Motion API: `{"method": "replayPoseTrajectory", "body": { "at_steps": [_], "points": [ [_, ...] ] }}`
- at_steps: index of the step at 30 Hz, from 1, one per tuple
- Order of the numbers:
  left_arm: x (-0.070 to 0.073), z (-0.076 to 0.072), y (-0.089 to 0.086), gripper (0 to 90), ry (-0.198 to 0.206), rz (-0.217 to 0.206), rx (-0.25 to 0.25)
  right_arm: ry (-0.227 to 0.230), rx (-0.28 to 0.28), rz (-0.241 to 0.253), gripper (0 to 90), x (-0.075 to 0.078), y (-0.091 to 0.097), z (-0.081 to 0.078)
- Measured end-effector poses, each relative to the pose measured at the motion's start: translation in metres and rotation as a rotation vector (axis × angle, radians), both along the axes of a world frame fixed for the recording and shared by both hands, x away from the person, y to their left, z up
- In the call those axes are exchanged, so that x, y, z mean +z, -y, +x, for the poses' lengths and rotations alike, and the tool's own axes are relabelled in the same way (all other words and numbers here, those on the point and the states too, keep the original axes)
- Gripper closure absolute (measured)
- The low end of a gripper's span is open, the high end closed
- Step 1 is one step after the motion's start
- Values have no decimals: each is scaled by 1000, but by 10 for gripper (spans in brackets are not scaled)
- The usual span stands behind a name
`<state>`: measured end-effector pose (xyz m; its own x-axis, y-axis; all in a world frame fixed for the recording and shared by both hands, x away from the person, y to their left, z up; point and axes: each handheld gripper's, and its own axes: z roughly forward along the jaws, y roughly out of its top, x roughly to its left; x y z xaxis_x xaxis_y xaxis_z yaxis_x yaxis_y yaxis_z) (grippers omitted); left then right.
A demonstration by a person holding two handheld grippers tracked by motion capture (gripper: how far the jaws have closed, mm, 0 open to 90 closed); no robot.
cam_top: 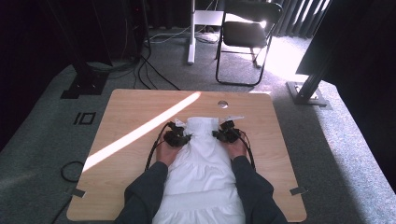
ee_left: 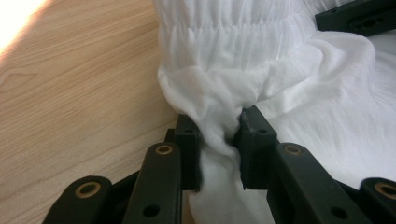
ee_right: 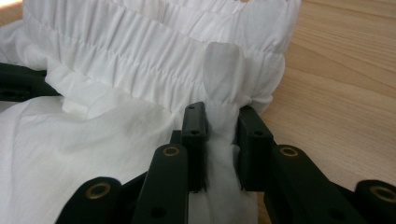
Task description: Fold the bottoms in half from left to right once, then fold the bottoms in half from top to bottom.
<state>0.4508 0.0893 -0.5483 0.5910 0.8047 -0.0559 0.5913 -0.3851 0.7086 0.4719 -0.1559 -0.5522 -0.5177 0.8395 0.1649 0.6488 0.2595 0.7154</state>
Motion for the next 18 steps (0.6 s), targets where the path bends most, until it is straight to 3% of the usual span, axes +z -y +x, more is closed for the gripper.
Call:
{"method": "replayPoseTrajectory", "body": {
  "at_steps": [9,14,18],
  "points": [
    [2,5,-1,784,-31,-5,-14,-11,-3,-10,754,1,-1,1],
    [6,13,-3,803,-42,4,-18,-12,-2,-42,786,5,-5,6],
    [23,22,-5,809,-11,16,-22,23,-11,-31,799,19,-4,9]
  ]
}}
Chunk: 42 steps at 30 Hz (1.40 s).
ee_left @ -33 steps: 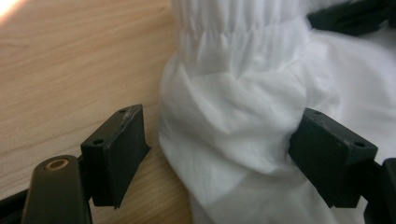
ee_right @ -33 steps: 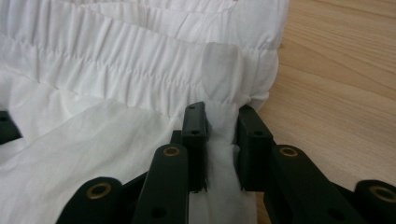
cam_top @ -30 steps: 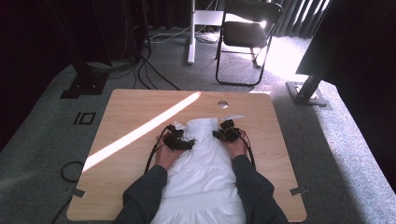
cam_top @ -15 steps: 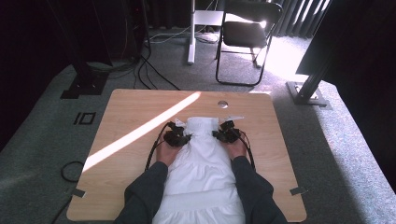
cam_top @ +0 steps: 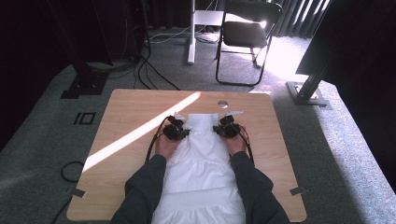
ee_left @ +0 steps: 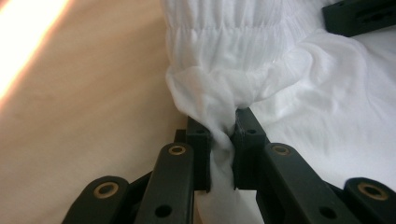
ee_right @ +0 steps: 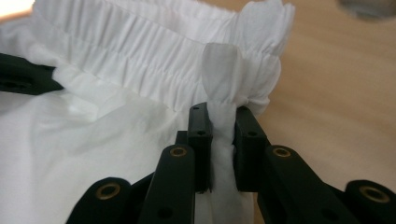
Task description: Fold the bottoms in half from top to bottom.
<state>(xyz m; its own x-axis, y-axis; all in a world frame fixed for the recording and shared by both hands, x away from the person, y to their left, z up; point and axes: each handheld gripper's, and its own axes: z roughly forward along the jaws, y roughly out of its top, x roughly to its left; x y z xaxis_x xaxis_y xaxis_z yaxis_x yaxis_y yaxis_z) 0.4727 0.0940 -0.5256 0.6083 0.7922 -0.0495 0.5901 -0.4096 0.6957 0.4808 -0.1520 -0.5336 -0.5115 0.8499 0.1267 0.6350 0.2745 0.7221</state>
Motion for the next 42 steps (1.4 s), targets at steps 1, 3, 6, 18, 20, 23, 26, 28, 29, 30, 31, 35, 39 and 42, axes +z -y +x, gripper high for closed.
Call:
{"method": "replayPoseTrajectory", "body": {
  "at_steps": [1,3,6,18,20,23,26,28,29,30,31,35,39,42],
  "points": [
    [5,2,-1,809,10,-6,1,25,1,10,799,8,1,0],
    [22,5,-2,809,43,-20,-3,68,3,23,799,24,3,1],
    [53,9,-4,809,113,-40,-11,153,-15,58,800,60,7,3],
    [144,5,-14,808,286,-99,-16,354,-6,106,798,147,5,-7],
    [145,-7,-17,807,287,-113,-31,355,5,107,797,151,5,-14],
    [144,-26,-21,804,285,-135,-62,355,37,118,794,151,7,-33],
    [140,-53,-26,801,288,-154,-105,346,79,132,793,145,11,-58],
    [136,-71,-28,799,286,-136,-133,332,104,140,793,138,14,-76],
    [133,-81,-29,798,284,-145,-142,332,122,141,793,135,15,-85],
    [129,-90,-31,798,278,-148,-162,329,136,143,793,131,16,-95],
    [125,-100,-32,796,275,-146,-172,328,149,140,792,128,18,-104],
    [102,-136,-36,790,242,-142,-211,313,194,151,791,112,23,-138],
    [78,-160,-35,785,193,-135,-232,278,219,129,792,92,23,-159],
    [40,-186,-32,782,88,-121,-242,178,228,127,791,57,25,-181]
  ]
}}
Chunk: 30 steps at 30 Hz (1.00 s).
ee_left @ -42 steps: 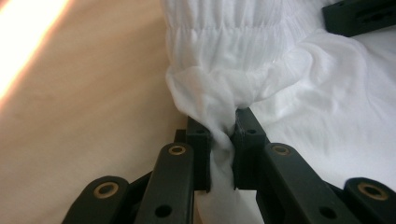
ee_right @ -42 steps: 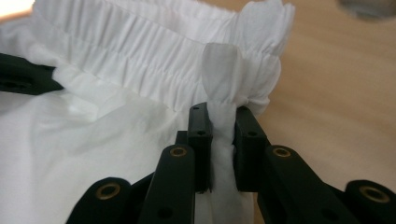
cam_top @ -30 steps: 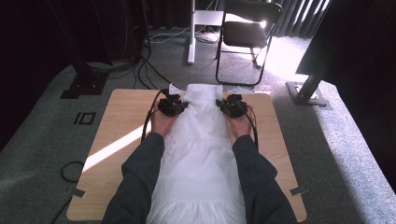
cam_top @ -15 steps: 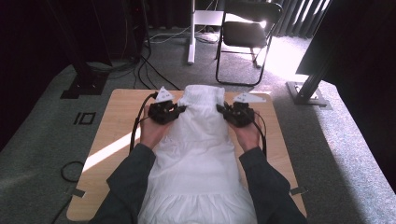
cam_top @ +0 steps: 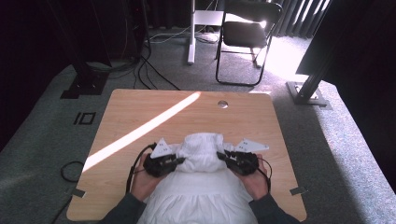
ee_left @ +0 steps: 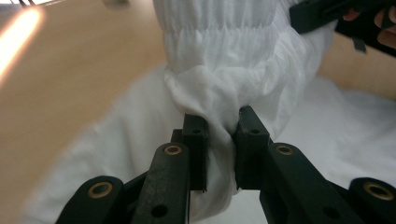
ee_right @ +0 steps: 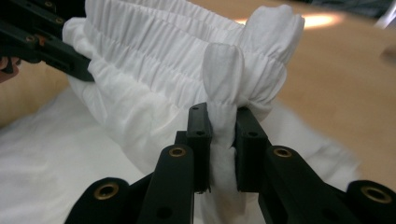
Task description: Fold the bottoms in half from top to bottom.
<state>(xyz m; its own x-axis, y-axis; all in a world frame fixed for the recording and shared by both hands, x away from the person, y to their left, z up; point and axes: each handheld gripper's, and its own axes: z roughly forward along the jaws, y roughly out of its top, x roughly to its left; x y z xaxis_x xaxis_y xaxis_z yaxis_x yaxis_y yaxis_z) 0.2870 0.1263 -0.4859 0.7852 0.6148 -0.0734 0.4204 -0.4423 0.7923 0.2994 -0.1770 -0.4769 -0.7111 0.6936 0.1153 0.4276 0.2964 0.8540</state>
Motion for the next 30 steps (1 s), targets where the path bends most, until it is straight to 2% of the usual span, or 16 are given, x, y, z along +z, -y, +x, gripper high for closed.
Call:
{"method": "replayPoseTrajectory", "body": {
  "at_steps": [3,4,6,7,8,10,11,12,16,22,30],
  "points": [
    [-28,-13,3,779,-97,34,-14,-83,13,-38,791,-26,-1,-12],
    [-36,-16,4,778,-114,49,-13,-100,19,-69,790,-33,-3,-15],
    [-49,-17,4,778,-171,72,5,-134,32,-110,788,-46,-6,-19],
    [-54,-16,6,778,-178,89,16,-146,26,-141,787,-50,-8,-18],
    [-58,-15,7,779,-171,105,23,-157,17,-170,787,-55,-10,-16],
    [-59,-11,8,779,-160,117,22,-169,13,-183,788,-58,-12,-14],
    [-59,-8,9,780,-148,129,24,-176,3,-231,788,-64,-19,-9],
    [-59,-5,9,779,-142,131,25,-183,-3,-240,788,-67,-21,-7],
    [-60,9,6,779,-150,116,26,-188,-21,-234,786,-68,-23,3],
    [-59,31,6,779,-133,136,43,-190,-49,-196,783,-71,-25,25],
    [-55,71,9,775,-124,175,59,-167,-65,-230,782,-69,-31,64]
  ]
}}
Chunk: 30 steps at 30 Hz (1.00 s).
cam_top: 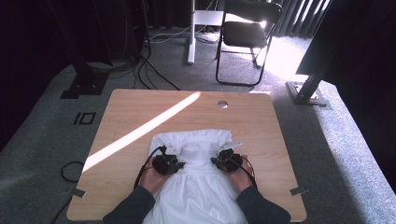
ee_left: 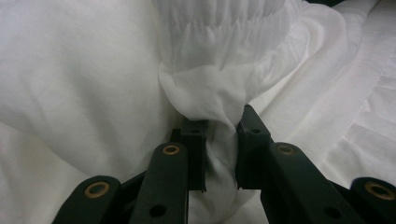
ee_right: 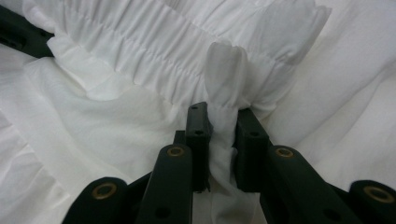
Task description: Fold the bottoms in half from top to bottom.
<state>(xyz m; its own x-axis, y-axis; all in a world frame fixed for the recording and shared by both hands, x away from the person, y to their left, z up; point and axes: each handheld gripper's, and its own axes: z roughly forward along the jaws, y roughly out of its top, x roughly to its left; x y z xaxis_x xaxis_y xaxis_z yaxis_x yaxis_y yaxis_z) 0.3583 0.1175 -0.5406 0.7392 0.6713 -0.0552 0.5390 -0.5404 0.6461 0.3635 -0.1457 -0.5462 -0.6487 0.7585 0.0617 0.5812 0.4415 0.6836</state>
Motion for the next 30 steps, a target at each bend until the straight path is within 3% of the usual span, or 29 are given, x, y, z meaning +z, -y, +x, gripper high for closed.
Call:
{"method": "replayPoseTrajectory", "body": {
  "at_steps": [6,9,14,19,22,26,30],
  "points": [
    [2,29,5,774,11,25,42,5,-14,-11,782,2,-3,40],
    [2,40,7,774,10,16,72,1,-17,-24,782,3,-5,60],
    [0,52,12,773,33,7,112,-10,-29,-42,774,6,-8,92],
    [1,66,13,772,49,21,134,12,-48,-62,769,7,-15,114],
    [2,80,8,769,55,36,115,7,-79,-55,771,7,-18,118],
    [5,100,-1,762,64,71,102,0,-99,-40,771,6,-21,112],
    [9,114,1,762,91,158,112,-29,-125,26,771,4,-23,109]
  ]
}}
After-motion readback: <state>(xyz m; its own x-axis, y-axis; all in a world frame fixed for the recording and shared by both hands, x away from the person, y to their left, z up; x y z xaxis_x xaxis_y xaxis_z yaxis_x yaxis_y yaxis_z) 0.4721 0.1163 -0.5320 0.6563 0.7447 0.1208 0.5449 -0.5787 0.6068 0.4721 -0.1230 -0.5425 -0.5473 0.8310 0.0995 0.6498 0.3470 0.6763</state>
